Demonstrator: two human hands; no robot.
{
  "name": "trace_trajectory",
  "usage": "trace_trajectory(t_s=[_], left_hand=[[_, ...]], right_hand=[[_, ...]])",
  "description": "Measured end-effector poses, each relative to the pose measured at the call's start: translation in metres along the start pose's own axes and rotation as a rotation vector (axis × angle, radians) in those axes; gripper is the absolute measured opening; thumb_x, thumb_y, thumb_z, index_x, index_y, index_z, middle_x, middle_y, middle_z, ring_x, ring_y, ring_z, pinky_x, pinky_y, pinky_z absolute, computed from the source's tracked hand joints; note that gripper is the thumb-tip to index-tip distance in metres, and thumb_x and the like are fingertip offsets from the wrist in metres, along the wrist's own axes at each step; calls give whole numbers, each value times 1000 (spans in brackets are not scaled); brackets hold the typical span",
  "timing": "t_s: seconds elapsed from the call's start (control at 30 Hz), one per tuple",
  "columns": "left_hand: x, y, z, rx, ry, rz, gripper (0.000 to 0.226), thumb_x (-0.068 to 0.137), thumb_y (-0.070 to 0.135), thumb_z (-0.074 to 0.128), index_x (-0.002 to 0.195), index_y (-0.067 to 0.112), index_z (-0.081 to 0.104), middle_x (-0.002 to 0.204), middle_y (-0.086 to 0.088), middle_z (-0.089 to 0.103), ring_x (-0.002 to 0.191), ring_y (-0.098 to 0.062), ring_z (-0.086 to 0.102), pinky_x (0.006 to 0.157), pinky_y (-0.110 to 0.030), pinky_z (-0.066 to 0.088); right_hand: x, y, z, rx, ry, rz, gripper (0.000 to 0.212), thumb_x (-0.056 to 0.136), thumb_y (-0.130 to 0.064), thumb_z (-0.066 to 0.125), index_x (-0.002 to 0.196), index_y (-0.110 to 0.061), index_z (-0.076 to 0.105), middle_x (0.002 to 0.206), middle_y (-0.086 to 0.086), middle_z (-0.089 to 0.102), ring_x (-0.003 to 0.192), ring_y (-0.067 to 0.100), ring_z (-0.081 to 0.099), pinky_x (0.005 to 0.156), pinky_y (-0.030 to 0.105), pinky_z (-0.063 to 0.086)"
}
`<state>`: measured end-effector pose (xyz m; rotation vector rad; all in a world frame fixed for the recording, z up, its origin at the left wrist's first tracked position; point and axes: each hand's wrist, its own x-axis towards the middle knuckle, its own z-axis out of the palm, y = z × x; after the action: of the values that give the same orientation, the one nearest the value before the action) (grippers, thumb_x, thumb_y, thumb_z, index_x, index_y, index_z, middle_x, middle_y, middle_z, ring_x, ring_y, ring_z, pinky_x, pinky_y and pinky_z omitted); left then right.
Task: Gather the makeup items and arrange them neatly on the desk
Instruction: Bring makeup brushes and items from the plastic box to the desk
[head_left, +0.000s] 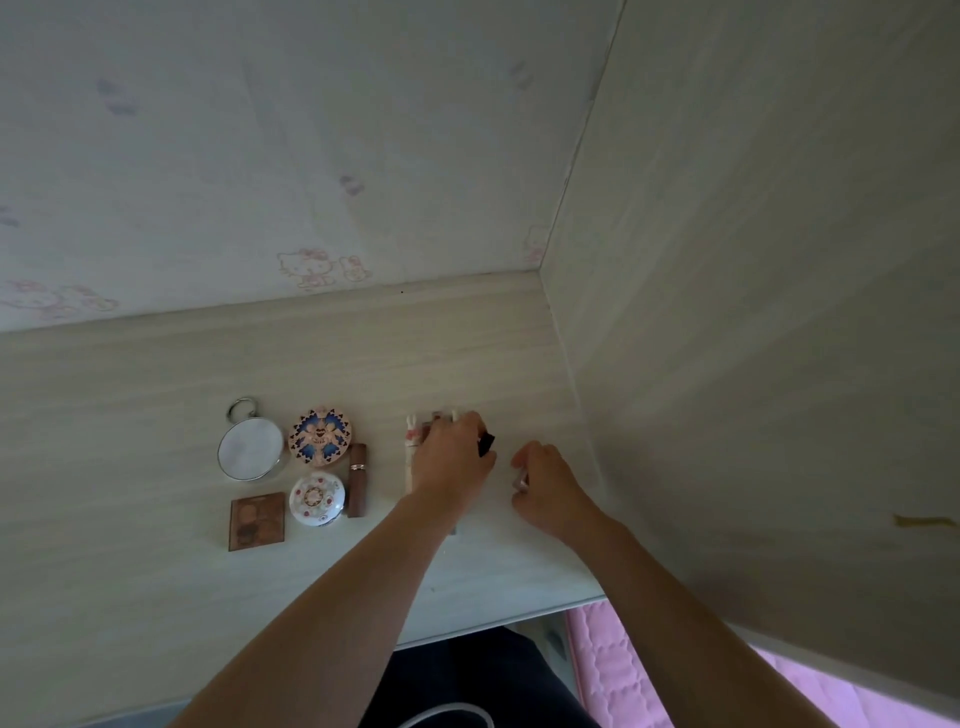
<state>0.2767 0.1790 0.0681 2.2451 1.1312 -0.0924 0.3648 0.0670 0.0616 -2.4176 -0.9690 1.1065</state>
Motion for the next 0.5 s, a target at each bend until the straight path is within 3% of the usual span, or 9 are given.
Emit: trace_trajectory(t_s=[0.17,0.3,0.5], left_hand=[[18,5,0,168,-45,215,11,89,21,58,99,20,61,97,0,60,107,-21,47,68,-33,40],[32,7,0,274,-104,278,13,90,19,55,101,18,63,103,-2,58,110,-22,44,72,-37,45],[39,11,-1,261,-127,288,15,90,14,56,103,15,64,106,-3,53,109,-23,45,79,-45,51]], right_hand=[[-4,12,2,3,57,-82,49,83,-9,65,127,-11,46,111,1,29,86,14,44,78,15,36],[-4,15,6,19,122,-131,59,83,-13,69,135,-14,40,120,5,41,103,18,46,82,19,37],[-3,17,6,-31,228,-195,46,80,-9,71,123,-14,54,118,7,45,104,21,42,84,22,39]])
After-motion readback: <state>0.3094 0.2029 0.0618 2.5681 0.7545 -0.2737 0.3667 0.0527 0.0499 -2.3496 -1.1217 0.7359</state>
